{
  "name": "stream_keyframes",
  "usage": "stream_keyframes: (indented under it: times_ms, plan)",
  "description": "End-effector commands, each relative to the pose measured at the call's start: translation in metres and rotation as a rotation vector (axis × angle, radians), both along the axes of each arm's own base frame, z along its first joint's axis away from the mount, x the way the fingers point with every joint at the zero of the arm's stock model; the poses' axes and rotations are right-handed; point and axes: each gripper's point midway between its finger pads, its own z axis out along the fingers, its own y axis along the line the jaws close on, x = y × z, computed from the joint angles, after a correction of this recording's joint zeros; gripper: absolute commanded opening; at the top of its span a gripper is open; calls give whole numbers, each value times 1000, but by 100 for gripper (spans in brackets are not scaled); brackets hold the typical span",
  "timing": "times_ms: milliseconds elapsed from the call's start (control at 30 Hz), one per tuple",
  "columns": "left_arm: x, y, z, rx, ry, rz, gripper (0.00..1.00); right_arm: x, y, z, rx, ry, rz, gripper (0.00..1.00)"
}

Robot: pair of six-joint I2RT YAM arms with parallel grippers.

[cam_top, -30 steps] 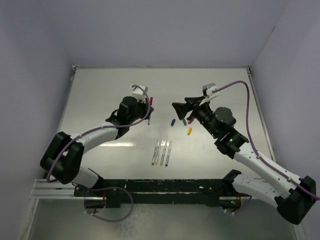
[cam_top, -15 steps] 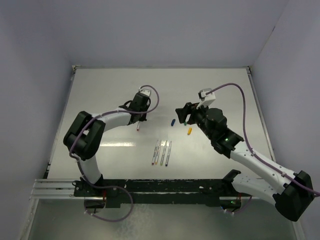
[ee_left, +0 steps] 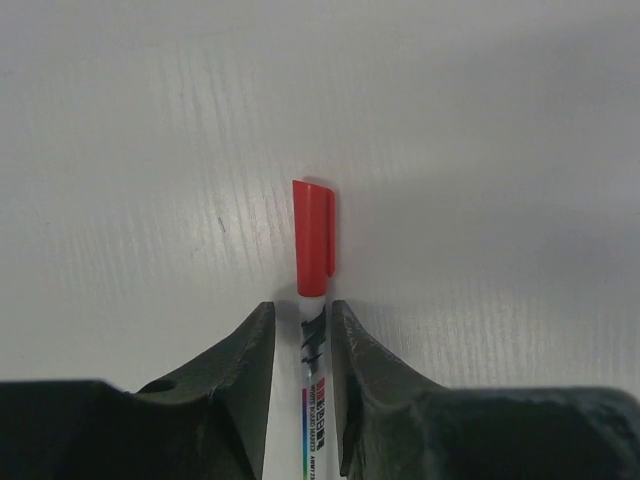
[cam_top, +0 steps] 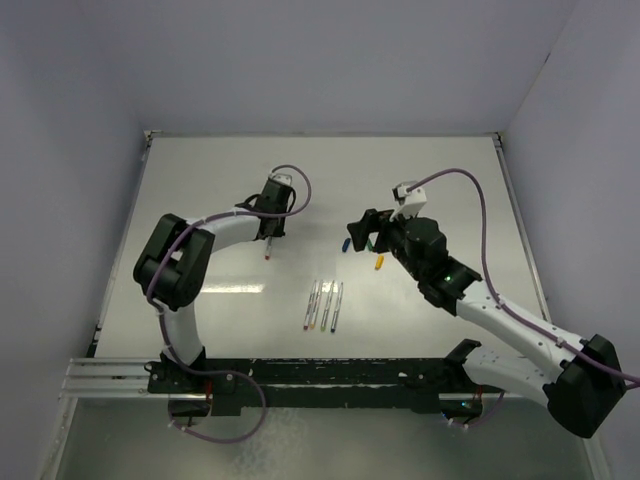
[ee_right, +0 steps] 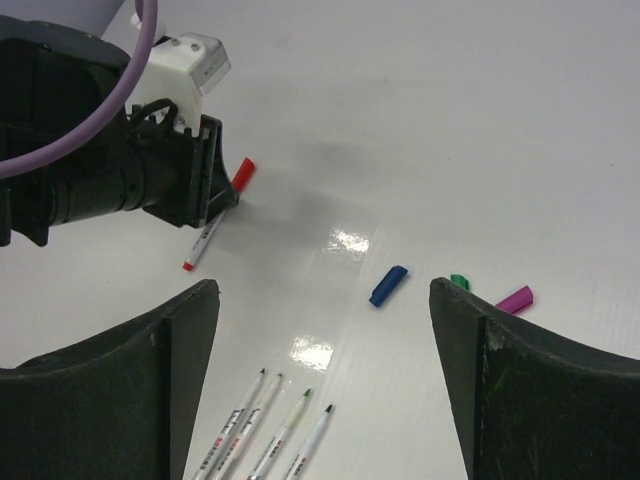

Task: Insert the pens into the pen caps

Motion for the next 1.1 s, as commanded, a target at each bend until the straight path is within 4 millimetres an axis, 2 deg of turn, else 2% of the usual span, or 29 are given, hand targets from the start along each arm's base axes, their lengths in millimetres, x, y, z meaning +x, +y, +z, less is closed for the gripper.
stream_keyframes:
  times_ms: [0,100,200,433,567,733,933,1067]
  plan:
    - [5,2,-3,3,10,11,32,1,4,-8,37,30,-9,91]
    - [5,1,-1,-3,4,4,33,1,6,-11,57,39,-6,100]
    - [8,-3,9,-28,-20,-14,35,3,4,-14,52,38,-21,100]
    - [9,-22,51,-128,-86,-94,38,8,0,-10,63,-2,-50,100]
    - [-2,-21,75,-149,-109,-122,38,11,-4,-18,5,18,-67,100]
    - [-25,-13,93,-168,-128,-139,39,12,-9,-38,-44,74,-96,100]
    - [-72,-34,95,-310,-68,-278,38,9,-9,-56,-50,114,-96,99]
    - [-106,-47,85,-331,-16,-327,37,7,-14,-64,-64,133,-117,94]
